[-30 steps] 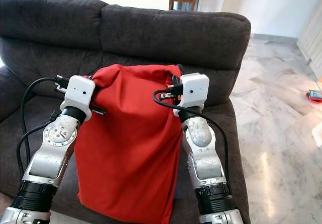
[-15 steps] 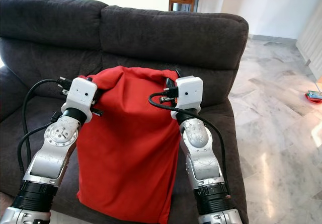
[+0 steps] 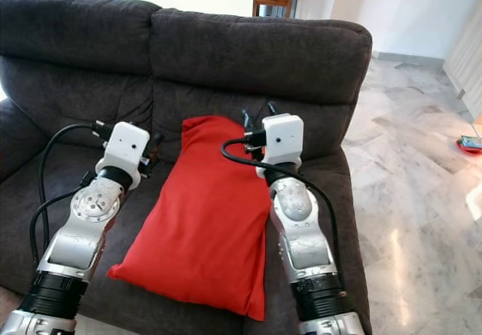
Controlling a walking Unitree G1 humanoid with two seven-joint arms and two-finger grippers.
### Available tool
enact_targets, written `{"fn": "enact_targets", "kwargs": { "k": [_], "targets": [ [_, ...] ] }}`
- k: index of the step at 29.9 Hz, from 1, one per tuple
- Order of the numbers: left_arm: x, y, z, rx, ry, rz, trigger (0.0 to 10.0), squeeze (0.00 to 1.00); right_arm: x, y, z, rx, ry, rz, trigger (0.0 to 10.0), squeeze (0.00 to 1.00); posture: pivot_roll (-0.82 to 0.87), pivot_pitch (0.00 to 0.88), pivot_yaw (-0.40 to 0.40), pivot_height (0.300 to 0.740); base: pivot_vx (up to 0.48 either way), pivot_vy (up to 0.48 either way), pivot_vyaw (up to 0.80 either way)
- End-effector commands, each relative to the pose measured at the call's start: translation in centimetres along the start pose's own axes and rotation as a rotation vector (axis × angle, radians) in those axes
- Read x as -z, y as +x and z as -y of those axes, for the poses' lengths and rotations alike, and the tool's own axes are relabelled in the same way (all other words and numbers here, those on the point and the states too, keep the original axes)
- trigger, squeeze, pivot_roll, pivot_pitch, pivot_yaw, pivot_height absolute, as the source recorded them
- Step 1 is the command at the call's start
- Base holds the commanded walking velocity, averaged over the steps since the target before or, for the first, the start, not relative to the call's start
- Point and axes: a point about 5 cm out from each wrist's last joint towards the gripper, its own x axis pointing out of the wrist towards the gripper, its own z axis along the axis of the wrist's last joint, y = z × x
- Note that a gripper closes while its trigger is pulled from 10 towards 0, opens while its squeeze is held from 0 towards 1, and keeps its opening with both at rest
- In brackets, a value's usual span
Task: Move the pillow to the sofa from floor
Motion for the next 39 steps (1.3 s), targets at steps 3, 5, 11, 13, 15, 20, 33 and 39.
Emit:
{"fn": "enact_targets", "kwargs": {
  "k": [3, 5, 11, 13, 15, 20, 33, 39],
  "targets": [
    [3.5, -0.8, -0.8, -0.028, 0.021, -0.109, 10.0, 0.0, 3.1, -1.2, 3.9, 0.126, -0.036, -0.126, 10.0, 0.0, 0.1, 0.0, -0.034, 0.74, 0.0, 0.0, 0.0],
    [5.9, -1.5, -1.4, -0.051, 0.022, -0.189, 10.0, 0.0, 5.4, -2.4, 6.1, 0.209, -0.009, -0.211, 10.0, 0.0, 0.09, 0.0, -0.034, 0.74, 0.0, 0.0, 0.0],
    [12.0, -4.3, -1.6, -0.073, -0.008, -0.414, 10.0, 0.0, 11.2, -7.1, 9.6, 0.339, -0.073, -0.476, 10.0, 0.0, 0.09, 0.0, -0.031, 0.74, 0.0, 0.0, 0.0],
    [12.9, -5.0, -1.6, -0.074, -0.011, -0.454, 10.0, 0.0, 12.2, -8.2, 10.0, 0.359, -0.082, -0.528, 10.0, 0.0, 0.09, 0.0, -0.031, 0.74, 0.0, 0.0, 0.0],
    [15.1, -6.7, -1.3, -0.073, -0.035, -0.546, 10.0, 0.0, 14.5, -11.6, 11.1, 0.415, -0.106, -0.667, 10.0, 0.0, 0.09, 0.0, -0.027, 0.74, 0.0, 0.0, 0.0],
    [18.4, -10.0, 0.5, -0.029, -0.075, -0.7, 10.0, 0.0, 18.0, -17.8, 11.2, 0.426, -0.155, -0.931, 10.0, 0.0, 0.09, 0.0, -0.024, 0.74, 0.0, 0.0, 0.0],
    [21.2, -13.9, 3.6, 0.057, -0.148, -0.866, 10.0, 0.0, 20.0, -25.2, 10.8, 0.462, -0.175, -1.191, 10.0, 0.0, 0.06, 0.0, -0.007, 0.74, 0.0, 0.0, 0.0],
    [21.5, -14.5, 4.2, 0.089, -0.14, -0.897, 10.0, 0.0, 20.4, -25.9, 9.7, 0.453, -0.118, -1.22, 10.0, 0.0, 0.05, 0.0, 0.003, 0.74, 0.0, 0.0, 0.0]
  ]
}}
